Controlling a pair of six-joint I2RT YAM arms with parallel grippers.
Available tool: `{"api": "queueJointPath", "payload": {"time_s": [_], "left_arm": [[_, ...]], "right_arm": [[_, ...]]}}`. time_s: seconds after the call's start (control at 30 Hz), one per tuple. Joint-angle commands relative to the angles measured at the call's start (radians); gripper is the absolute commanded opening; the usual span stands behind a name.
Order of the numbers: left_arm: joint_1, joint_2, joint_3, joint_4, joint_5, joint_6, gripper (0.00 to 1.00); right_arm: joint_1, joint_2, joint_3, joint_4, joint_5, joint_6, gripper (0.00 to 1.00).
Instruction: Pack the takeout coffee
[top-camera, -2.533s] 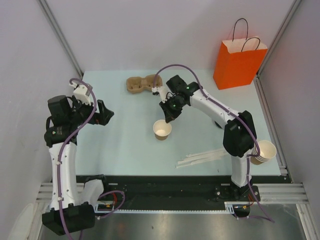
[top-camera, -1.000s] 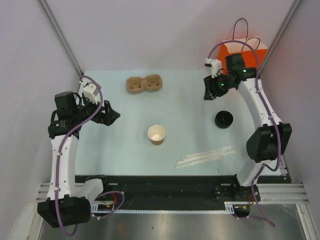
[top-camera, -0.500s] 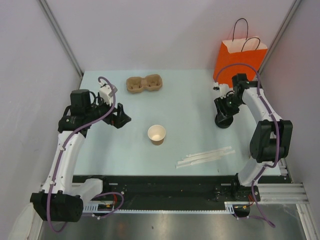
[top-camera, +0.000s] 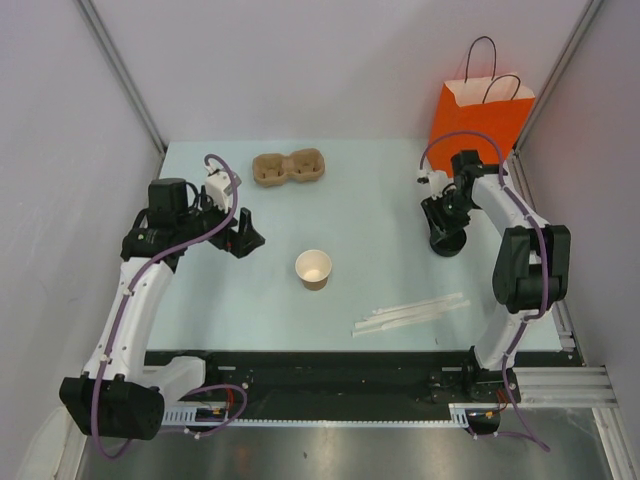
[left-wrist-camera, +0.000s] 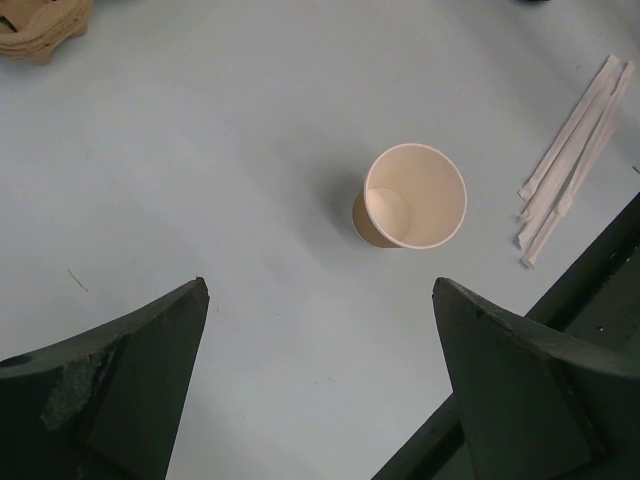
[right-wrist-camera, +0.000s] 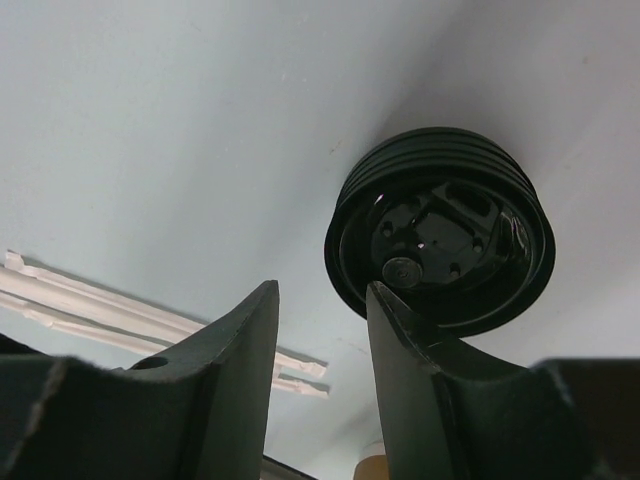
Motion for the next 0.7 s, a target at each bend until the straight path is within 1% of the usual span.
{"api": "queueJointPath", "payload": {"time_s": [0.0,0.27,0.67], "left_arm": [[-0.008,-0.002,0.015,0.011,-0.006,0.011,0.99],[-0.009,0.013,0.027,0.017,-0.006,0.002,1.00],[-0.008,0.015,0.018,0.020,-0.020,0.002,1.00]], "right_arm": [[0.015,0.019,0.000,0.035,0.028,-0.010,0.44],[0.013,0.055,0.002,0.043,0.038,-0.014,0.42],[0.012,0.085,0.005,0.043,0.020,-0.009,0.36]]}}
